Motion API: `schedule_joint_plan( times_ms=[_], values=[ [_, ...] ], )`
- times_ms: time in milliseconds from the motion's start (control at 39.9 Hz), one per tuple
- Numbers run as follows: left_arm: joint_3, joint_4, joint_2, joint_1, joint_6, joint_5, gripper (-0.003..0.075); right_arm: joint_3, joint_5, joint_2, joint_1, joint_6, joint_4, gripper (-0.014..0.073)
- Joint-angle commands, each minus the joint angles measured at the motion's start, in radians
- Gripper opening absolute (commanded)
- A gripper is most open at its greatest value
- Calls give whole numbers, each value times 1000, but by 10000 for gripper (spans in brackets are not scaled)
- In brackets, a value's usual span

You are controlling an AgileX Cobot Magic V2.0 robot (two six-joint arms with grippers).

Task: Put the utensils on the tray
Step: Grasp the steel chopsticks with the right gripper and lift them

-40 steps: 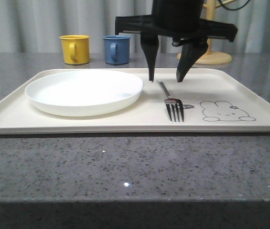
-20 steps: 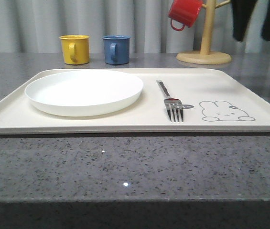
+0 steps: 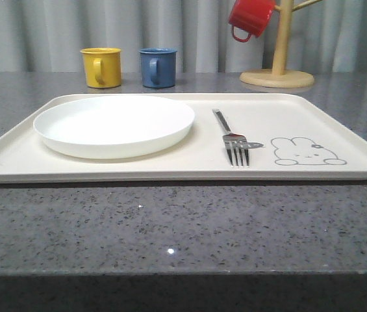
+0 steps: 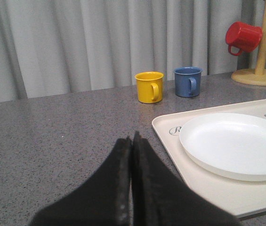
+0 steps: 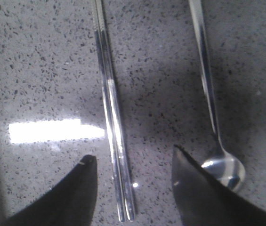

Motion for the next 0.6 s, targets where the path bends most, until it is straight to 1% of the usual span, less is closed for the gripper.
schedule_joint_plan(
  times_ms=[0, 226, 452, 527, 577],
  values=[
    [-24, -10, 13, -1, -12, -82, -18, -6, -51, -22, 4, -19, 14, 398],
    [-24, -10, 13, -1, -12, -82, -18, -4, -72, 47, 45, -19, 13, 396],
    [-24, -10, 13, -1, -12, -82, -18, -3, -88, 99, 49, -19, 12, 395],
    [-24, -10, 13, -1, -12, -82, -18, -3, -88, 109, 49, -19, 12, 366],
    [-24, -10, 13, -1, -12, -82, -18, -2, -88, 116, 49, -19, 12, 317]
  ],
)
